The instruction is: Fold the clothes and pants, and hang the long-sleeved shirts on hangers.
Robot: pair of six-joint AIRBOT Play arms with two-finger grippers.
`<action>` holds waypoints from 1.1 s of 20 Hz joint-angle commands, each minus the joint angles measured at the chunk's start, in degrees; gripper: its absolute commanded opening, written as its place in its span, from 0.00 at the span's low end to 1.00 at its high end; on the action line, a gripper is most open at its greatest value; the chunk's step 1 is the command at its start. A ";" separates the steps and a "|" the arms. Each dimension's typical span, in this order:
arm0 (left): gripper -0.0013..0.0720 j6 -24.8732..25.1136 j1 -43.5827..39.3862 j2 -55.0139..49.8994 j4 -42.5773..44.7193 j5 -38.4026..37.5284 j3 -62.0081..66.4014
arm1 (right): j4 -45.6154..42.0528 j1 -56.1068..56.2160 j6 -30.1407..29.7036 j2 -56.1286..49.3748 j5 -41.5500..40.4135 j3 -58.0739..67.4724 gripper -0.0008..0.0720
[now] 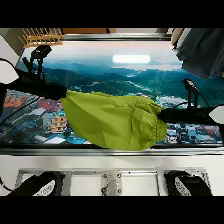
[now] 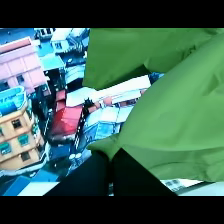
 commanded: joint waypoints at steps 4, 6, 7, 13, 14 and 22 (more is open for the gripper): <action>0.03 -2.40 -1.25 4.39 3.15 15.63 -6.88 | -6.34 -0.02 8.39 -0.90 -1.79 0.02 0.04; 0.03 -2.40 -1.20 -1.01 3.13 22.62 -5.97 | -6.10 0.00 8.57 -3.98 -7.48 0.04 0.04; 0.03 -2.43 -1.20 -4.83 3.08 25.68 -4.55 | -6.03 0.00 8.57 -5.64 -9.97 0.04 0.04; 0.86 -8.48 0.24 -24.00 2.99 26.64 11.28 | -2.45 -0.37 8.31 -12.35 -25.90 0.20 0.91; 0.86 -8.94 1.46 -24.68 2.99 24.04 13.31 | -2.49 -1.01 8.28 -11.56 -26.27 0.55 0.91; 0.86 -8.87 16.00 -9.55 -4.15 15.61 -21.16 | -3.13 -2.99 8.11 -0.46 -14.73 0.39 0.91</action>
